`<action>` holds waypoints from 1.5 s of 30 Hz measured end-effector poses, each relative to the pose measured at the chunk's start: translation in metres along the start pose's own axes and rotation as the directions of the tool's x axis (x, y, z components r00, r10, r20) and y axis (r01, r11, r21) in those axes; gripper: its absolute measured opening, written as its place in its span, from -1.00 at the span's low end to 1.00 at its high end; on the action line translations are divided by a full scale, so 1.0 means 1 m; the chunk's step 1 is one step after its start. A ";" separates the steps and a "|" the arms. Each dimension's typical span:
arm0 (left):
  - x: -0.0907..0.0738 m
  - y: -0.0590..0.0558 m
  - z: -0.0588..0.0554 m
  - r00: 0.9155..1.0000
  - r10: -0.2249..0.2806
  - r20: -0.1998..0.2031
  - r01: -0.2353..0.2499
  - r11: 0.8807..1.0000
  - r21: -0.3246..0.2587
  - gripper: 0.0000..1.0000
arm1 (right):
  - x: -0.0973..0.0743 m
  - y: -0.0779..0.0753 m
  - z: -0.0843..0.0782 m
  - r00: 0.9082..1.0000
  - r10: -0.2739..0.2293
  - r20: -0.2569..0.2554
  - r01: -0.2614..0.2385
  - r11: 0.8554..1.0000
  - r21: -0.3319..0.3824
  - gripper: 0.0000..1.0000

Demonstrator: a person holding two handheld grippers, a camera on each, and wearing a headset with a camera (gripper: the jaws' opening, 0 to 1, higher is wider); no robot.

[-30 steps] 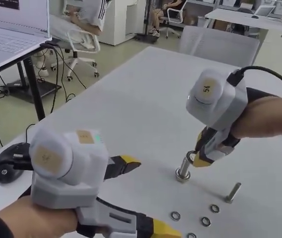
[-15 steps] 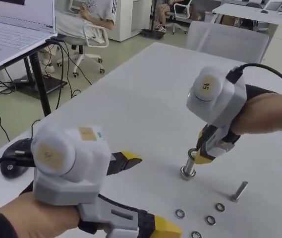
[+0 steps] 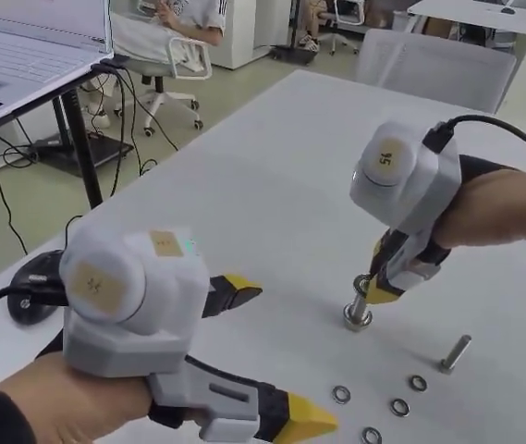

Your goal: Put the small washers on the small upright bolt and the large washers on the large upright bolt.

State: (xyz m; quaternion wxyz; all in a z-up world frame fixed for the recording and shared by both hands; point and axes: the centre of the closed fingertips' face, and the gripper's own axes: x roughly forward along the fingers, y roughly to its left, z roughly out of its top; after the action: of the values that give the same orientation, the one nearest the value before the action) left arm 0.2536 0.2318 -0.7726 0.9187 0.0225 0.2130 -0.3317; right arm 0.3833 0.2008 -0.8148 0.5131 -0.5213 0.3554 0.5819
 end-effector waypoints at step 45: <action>0.002 0.002 -0.009 0.999 0.009 -0.042 -0.009 1.000 -0.003 0.72 | 0.045 0.009 -0.010 0.995 0.091 -0.045 -0.090 0.996 0.008 -0.53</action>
State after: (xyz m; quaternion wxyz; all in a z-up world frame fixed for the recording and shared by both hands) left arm 0.2526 0.2336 -0.7813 0.9155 0.0292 0.2327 -0.3269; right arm 0.3802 0.1993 -0.8613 0.4797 -0.5162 0.3918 0.5916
